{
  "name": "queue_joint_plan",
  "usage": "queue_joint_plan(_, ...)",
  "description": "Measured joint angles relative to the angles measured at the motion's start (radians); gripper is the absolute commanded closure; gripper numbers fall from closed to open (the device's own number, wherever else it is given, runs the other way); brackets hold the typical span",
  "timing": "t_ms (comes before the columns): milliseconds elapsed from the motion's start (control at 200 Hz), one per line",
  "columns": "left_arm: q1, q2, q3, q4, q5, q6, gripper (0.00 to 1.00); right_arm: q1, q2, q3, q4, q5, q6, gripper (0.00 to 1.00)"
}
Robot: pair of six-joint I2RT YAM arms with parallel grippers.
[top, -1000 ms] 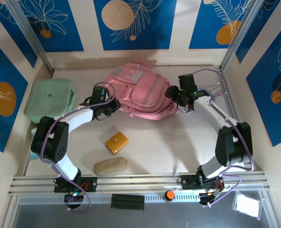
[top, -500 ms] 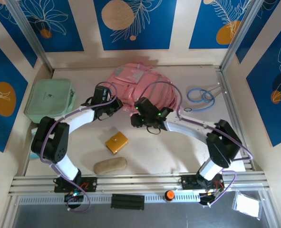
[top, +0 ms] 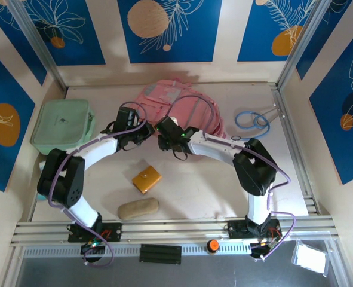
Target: Pack the student bag
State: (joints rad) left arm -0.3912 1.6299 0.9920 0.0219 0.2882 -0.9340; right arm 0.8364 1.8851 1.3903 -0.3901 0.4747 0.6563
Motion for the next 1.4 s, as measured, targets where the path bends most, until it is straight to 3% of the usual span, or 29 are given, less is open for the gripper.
queue_joint_plan(250,0.000,0.000,0.000,0.000,0.016,0.000,1.00,-0.003,0.066,0.090,-0.090,0.062,0.056,0.67)
queue_joint_plan(875,-0.004,0.000,0.002,-0.003,0.015,0.023,1.00,-0.003,0.089,0.117,-0.143,0.126,0.057,0.91)
queue_joint_plan(1160,-0.002,-0.001,0.002,-0.037,-0.004,0.053,1.00,-0.009,-0.018,-0.086,-0.068,0.152,0.031,0.90)
queue_joint_plan(1395,0.017,-0.013,0.002,-0.059,-0.008,0.073,1.00,-0.081,-0.159,-0.291,-0.063,0.192,0.024,0.87)
